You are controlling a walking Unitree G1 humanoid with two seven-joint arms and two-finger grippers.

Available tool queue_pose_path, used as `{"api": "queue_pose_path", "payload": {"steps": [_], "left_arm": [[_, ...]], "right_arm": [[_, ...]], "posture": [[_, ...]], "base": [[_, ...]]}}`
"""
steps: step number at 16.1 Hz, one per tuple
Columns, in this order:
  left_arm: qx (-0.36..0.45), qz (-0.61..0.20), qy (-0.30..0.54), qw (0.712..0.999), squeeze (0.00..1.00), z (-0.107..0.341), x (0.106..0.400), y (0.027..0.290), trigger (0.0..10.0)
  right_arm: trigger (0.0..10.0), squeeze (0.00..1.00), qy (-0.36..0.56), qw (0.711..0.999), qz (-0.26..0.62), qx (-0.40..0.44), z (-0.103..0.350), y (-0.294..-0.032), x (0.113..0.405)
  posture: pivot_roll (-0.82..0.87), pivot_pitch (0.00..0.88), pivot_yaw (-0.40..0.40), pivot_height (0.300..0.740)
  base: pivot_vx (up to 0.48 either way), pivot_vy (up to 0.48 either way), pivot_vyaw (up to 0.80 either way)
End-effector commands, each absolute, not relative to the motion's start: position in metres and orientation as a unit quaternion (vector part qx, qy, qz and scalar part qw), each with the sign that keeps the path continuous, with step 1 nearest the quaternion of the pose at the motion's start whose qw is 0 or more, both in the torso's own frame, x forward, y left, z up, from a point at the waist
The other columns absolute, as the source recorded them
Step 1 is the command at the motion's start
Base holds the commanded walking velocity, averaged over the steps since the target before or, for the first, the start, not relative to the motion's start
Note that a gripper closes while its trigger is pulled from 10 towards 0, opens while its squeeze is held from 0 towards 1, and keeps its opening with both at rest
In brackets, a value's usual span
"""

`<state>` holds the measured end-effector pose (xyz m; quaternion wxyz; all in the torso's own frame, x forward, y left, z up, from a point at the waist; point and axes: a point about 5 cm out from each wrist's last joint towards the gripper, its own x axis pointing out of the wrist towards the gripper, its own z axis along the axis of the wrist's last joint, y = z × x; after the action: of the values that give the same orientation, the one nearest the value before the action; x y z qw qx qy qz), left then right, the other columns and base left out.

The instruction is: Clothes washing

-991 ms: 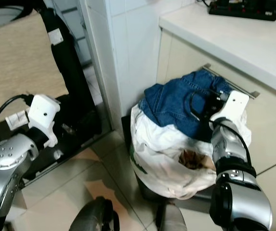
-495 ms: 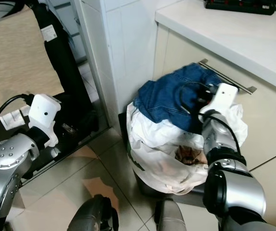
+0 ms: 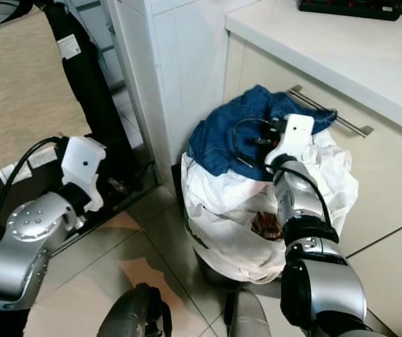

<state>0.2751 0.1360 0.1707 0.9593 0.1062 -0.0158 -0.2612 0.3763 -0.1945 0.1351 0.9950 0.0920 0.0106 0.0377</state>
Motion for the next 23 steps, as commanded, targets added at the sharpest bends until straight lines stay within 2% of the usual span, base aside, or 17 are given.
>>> {"api": "queue_pose_path", "payload": {"steps": [1, 5, 7, 9, 14, 19, 23], "left_arm": [[0.105, -0.255, -0.018, 0.961, 0.0, 0.168, 0.278, 0.134, 10.0], [0.082, -0.254, -0.039, 0.963, 0.0, 0.166, 0.293, 0.119, 10.0], [0.074, -0.253, -0.055, 0.963, 0.0, 0.167, 0.301, 0.113, 10.0], [0.073, -0.25, -0.073, 0.963, 0.0, 0.171, 0.313, 0.108, 10.0], [0.082, -0.225, -0.089, 0.967, 0.0, 0.173, 0.325, 0.112, 10.0], [0.087, -0.188, -0.047, 0.977, 0.0, 0.145, 0.321, 0.122, 10.0], [0.057, -0.166, -0.045, 0.983, 0.0, 0.144, 0.324, 0.123, 10.0]], "right_arm": [[0.0, 0.0, -0.001, 0.994, 0.056, 0.09, 0.142, -0.192, 0.375], [0.0, 0.0, -0.062, 0.991, 0.098, 0.065, 0.177, -0.193, 0.366], [0.0, 0.0, -0.119, 0.983, 0.132, 0.055, 0.205, -0.186, 0.362], [0.0, 0.0, -0.133, 0.983, 0.119, 0.042, 0.212, -0.186, 0.368], [0.0, 0.0, -0.095, 0.99, 0.097, 0.043, 0.18, -0.181, 0.364], [0.0, 0.0, -0.029, 0.995, 0.086, 0.045, 0.131, -0.182, 0.344], [0.0, 0.0, -0.022, 0.996, 0.082, 0.04, 0.125, -0.18, 0.342]], "posture": [[-0.01, 0.072, 0.02, 0.686], [-0.07, 0.0, -0.013, 0.686], [-0.09, 0.0, -0.017, 0.686], [-0.1, 0.0, -0.019, 0.7], [-0.08, 0.0, -0.017, 0.74], [-0.08, 0.0, -0.006, 0.74], [-0.08, 0.0, 0.018, 0.74]], "base": [[0.0, 0.0, 0.0], [0.0, 0.0, 0.0], [0.0, 0.0, -0.27], [0.0, 0.0, 0.0], [0.0, 0.0, 0.0], [0.0, 0.0, 0.0], [0.0, 0.0, 0.0]]}}
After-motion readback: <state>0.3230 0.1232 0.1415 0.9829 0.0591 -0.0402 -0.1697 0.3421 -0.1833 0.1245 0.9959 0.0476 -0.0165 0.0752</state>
